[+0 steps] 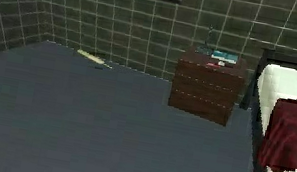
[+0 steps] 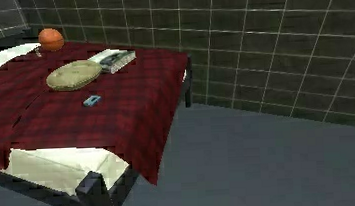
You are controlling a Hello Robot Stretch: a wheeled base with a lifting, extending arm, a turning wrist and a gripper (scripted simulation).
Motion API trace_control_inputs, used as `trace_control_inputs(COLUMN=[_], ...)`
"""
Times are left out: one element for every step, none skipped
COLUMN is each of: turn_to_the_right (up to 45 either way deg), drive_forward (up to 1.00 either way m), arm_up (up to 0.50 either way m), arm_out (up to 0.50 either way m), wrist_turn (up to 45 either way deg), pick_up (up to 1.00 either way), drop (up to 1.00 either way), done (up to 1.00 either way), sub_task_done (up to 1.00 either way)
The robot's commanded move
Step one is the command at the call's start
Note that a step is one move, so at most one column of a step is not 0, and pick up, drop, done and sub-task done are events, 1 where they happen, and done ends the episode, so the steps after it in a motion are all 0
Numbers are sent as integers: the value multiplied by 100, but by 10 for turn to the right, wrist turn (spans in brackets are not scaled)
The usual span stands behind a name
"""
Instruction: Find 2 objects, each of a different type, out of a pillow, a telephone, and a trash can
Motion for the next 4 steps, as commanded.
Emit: trace_control_inputs(turn_to_the_right=[0, 150, 0, 450], drive_forward=[25, 0, 45, 0], arm_up=[0, 0, 0, 0], arm_out=[0, 0, 0, 0], wrist_turn=[0, 0, 0, 0], pick_up=[0, 0, 0, 0], drop=[0, 0, 0, 0], done=[0, 0, 0, 0], sub_task_done=[0, 0, 0, 0])
